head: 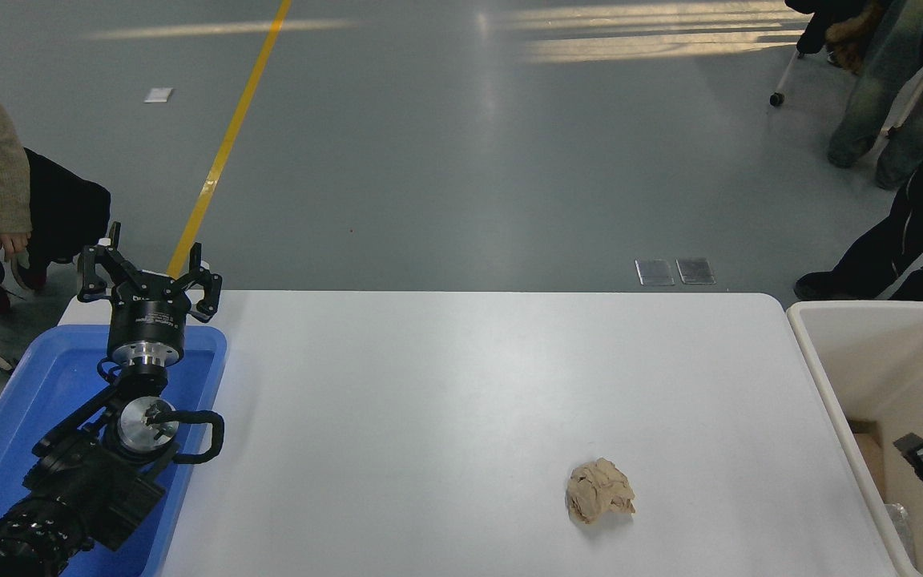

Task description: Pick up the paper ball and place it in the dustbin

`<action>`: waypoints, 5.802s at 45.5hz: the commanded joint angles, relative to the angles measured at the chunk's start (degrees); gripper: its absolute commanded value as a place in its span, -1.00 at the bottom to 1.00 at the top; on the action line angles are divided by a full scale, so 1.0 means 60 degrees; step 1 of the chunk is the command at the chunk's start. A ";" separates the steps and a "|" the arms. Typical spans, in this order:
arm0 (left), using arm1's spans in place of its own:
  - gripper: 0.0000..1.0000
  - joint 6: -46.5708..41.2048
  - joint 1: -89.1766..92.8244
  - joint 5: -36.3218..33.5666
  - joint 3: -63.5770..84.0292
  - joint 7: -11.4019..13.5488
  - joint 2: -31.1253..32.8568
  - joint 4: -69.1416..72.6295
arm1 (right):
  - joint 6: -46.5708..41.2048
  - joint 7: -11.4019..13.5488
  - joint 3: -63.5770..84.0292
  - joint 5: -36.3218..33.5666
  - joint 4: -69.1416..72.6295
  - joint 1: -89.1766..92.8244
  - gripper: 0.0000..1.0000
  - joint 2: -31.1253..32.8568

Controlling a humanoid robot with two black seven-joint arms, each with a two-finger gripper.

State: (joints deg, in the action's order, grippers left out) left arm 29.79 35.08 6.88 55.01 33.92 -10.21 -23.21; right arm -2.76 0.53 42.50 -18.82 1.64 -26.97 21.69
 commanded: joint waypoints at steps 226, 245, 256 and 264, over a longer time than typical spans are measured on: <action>0.98 -0.0029 -0.0002 0.0025 0.0001 0.0002 -0.0027 0.0000 | 0.1441 0.1186 0.2292 0.2169 1.1153 -0.8381 -1.00 -0.3615; 0.98 -0.0029 -0.0002 0.0025 0.0001 0.0002 -0.0027 0.0000 | 0.1237 0.1127 0.2438 0.2710 1.3260 -1.0576 -1.00 -0.2503; 0.98 -0.0029 -0.0002 0.0025 0.0001 0.0002 -0.0042 0.0000 | -0.0505 0.1098 0.2701 0.3078 1.6219 -1.4500 -1.00 -0.0306; 0.98 -0.0029 -0.0002 0.0025 0.0001 0.0002 -0.0042 0.0000 | -0.3491 0.1054 0.3477 0.3004 1.6394 -1.8147 -1.00 0.0808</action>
State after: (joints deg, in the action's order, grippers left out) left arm 29.62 35.08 7.02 55.02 33.93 -10.39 -23.21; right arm -6.26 7.04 59.27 -1.20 93.09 -110.74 17.07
